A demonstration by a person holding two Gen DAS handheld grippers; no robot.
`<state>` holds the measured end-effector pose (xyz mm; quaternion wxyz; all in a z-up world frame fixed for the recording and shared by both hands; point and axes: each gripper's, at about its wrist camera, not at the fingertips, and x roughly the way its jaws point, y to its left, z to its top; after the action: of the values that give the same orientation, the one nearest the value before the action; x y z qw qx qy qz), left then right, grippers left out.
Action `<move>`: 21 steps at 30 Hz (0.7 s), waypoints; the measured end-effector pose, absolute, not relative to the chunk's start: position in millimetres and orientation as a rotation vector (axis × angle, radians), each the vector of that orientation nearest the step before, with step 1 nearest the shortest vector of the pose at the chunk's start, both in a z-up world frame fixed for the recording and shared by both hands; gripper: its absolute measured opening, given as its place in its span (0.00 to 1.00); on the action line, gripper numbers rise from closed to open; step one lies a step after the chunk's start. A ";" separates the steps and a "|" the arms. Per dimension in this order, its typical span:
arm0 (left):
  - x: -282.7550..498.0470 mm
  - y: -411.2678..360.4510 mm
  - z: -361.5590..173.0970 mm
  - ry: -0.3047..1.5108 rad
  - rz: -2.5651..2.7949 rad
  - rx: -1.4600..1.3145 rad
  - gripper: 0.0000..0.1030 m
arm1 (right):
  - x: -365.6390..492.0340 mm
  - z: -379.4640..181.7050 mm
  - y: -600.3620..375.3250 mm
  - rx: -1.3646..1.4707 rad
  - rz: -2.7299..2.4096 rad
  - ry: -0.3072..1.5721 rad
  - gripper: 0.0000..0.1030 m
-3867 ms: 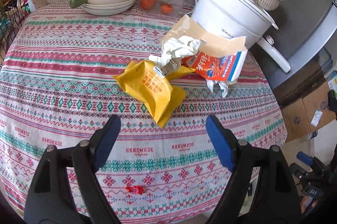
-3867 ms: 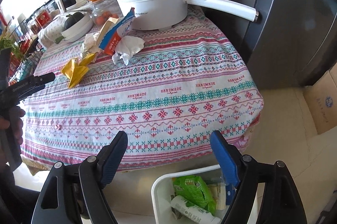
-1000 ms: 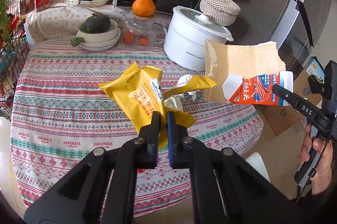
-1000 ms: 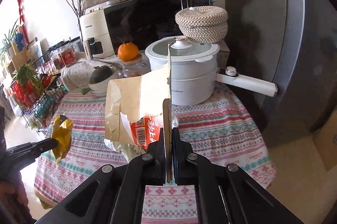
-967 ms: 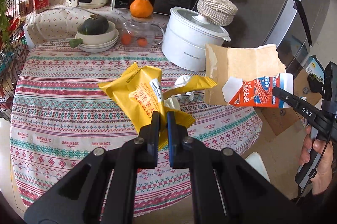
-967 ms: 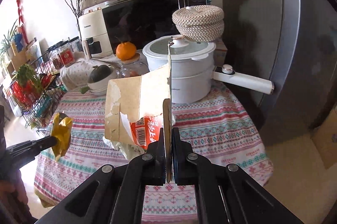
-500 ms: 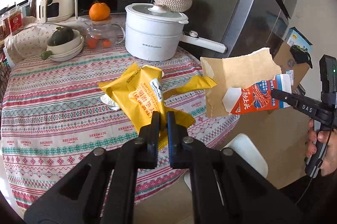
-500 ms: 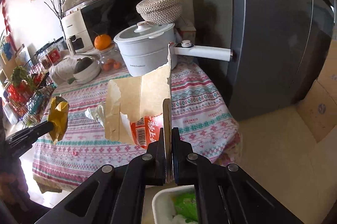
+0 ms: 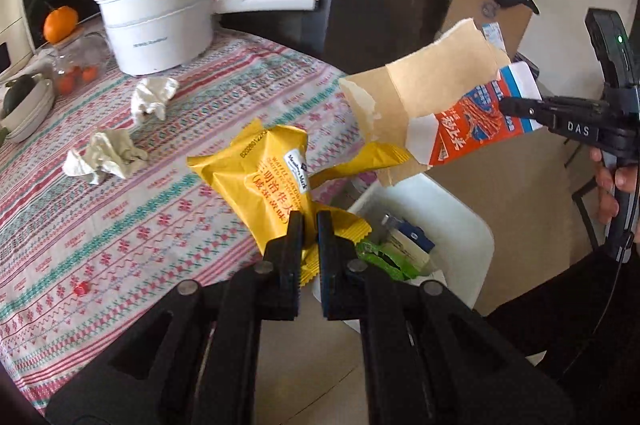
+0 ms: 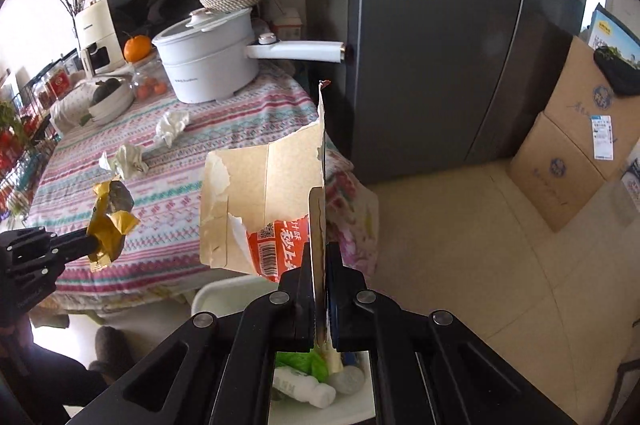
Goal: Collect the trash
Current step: 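Drop the paper bag and yellow bag into the white bin with both grippers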
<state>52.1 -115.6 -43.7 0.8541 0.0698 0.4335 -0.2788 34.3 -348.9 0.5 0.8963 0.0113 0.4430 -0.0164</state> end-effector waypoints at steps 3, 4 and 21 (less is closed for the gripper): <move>40.4 -145.5 -59.6 0.934 -0.648 0.202 0.08 | 25.3 -8.2 -363.3 0.010 -0.068 0.934 0.05; 36.7 -153.7 -64.1 0.937 -0.665 0.222 0.08 | 22.5 -9.9 -367.3 0.009 -0.076 0.939 0.05; 31.6 -200.0 -99.8 0.957 -0.690 0.359 0.39 | -3.2 -20.7 -398.8 0.019 -0.089 0.993 0.05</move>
<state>31.6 -200.0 -99.8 0.8160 0.1683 0.4485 -0.3235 -3.2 -398.8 -20.7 0.8782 0.0092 0.4764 -0.0425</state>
